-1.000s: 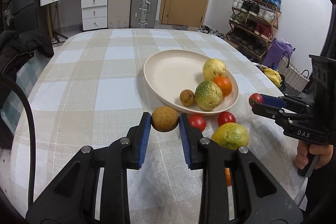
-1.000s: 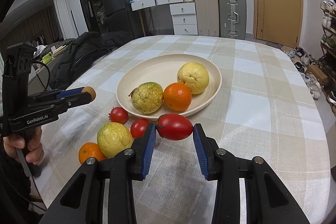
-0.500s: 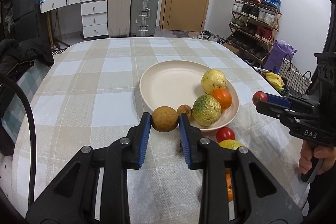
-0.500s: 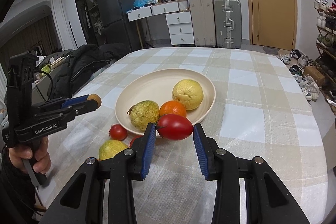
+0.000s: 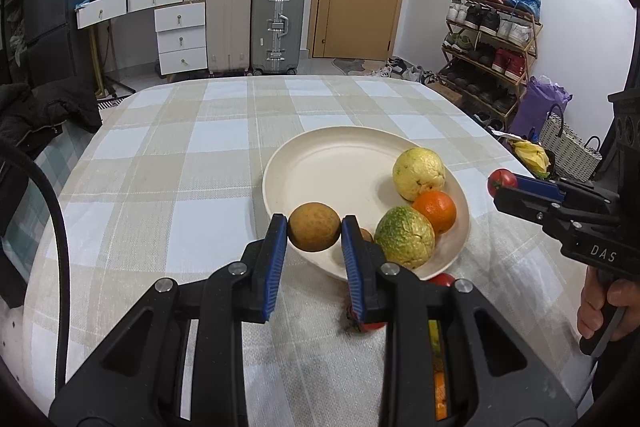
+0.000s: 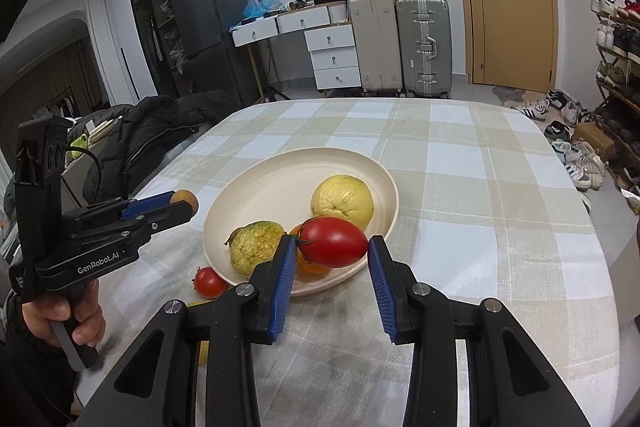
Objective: Organize fruits
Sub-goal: 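Carry the tomato and brown fruit over the white plate and open both tools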
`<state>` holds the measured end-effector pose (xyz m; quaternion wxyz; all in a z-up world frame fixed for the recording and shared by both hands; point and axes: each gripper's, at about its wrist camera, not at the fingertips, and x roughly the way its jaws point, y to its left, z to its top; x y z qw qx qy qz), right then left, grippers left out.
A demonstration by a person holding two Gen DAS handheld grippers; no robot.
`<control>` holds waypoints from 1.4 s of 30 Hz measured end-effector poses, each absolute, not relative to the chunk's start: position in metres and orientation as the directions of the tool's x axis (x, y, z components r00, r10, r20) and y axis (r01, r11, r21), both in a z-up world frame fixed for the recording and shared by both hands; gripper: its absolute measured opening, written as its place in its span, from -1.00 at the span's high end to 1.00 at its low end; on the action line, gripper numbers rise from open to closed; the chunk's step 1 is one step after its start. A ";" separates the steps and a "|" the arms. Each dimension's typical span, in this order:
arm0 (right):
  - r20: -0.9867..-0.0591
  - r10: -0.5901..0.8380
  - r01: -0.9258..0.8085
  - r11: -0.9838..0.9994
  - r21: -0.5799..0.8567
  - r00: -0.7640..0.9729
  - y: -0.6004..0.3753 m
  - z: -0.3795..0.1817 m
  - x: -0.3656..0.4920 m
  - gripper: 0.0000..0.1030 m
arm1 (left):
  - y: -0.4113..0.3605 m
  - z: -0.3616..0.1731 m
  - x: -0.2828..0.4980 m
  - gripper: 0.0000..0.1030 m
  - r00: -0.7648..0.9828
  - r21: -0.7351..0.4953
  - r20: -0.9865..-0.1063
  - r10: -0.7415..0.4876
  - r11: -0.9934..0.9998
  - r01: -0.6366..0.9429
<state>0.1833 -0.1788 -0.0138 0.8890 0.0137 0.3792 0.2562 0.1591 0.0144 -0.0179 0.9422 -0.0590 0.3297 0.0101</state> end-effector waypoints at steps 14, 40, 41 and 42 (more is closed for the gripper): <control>-0.702 0.426 -0.425 0.885 0.191 0.571 -0.176 -0.026 0.209 0.27 | 0.017 -0.029 0.186 0.51 0.760 -0.092 -0.649 -0.005 0.993 -0.073; -0.738 0.413 -0.399 0.892 0.210 0.533 -0.150 -0.042 0.247 0.27 | 0.008 -0.048 0.214 0.51 0.710 -0.067 -0.704 -0.015 0.997 -0.045; -0.738 0.415 -0.398 0.892 0.215 0.532 -0.150 -0.042 0.248 0.27 | 0.007 -0.049 0.215 0.51 0.708 -0.064 -0.706 -0.015 0.997 -0.043; -0.738 0.417 -0.394 0.892 0.221 0.530 -0.150 -0.043 0.249 0.27 | 0.006 -0.050 0.216 0.51 0.707 -0.061 -0.707 -0.014 0.997 -0.042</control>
